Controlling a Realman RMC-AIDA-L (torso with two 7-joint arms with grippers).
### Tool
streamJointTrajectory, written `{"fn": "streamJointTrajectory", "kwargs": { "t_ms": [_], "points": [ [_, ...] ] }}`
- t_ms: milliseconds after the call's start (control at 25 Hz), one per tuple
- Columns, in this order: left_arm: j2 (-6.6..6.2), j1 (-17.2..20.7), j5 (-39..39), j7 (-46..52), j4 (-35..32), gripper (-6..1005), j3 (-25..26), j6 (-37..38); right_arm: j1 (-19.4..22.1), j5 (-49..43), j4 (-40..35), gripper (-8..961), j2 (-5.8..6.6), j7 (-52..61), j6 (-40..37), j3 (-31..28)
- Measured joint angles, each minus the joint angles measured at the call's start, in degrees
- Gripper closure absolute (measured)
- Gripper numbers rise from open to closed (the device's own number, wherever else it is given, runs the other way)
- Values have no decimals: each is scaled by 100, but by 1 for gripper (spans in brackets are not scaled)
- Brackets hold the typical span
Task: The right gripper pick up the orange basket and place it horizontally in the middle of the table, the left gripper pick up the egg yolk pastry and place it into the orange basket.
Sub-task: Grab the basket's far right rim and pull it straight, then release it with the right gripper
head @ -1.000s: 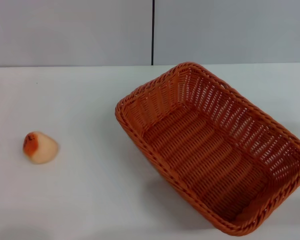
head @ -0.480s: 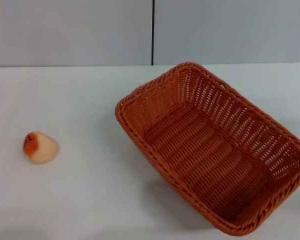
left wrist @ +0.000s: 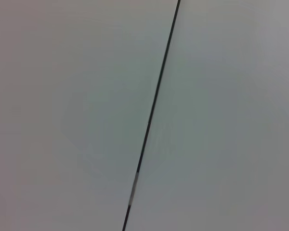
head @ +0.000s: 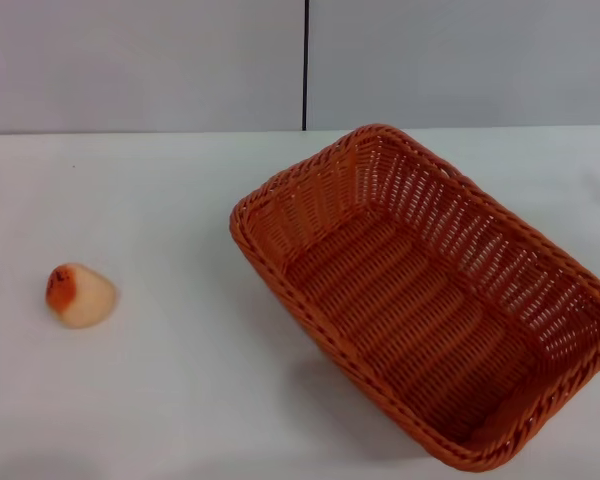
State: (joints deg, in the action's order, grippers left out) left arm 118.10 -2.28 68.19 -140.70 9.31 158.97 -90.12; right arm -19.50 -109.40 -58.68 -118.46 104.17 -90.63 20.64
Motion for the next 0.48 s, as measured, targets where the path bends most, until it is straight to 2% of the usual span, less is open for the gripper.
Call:
{"fn": "streamJointTrajectory", "kwargs": {
  "t_ms": [120,160,200,360,480],
  "points": [
    [4,4,0,0,-14,152,-4,72,-362,-1306,-850,139,70,1155,-438,177],
    [6,-12,1,0,-30,152,-10,141,-616,-1929,-1152,139,150,1631,-822,308],
    [6,-22,1,0,-34,152,-15,174,-616,-1929,-1152,139,150,1631,-822,308],
    [5,-47,1,0,-36,153,-98,241,-1222,-2755,-1252,139,376,2342,-1522,482],
    [4,-47,1,0,-36,153,-103,242,-1341,-2916,-1249,140,403,2483,-1556,658]
  ]
}}
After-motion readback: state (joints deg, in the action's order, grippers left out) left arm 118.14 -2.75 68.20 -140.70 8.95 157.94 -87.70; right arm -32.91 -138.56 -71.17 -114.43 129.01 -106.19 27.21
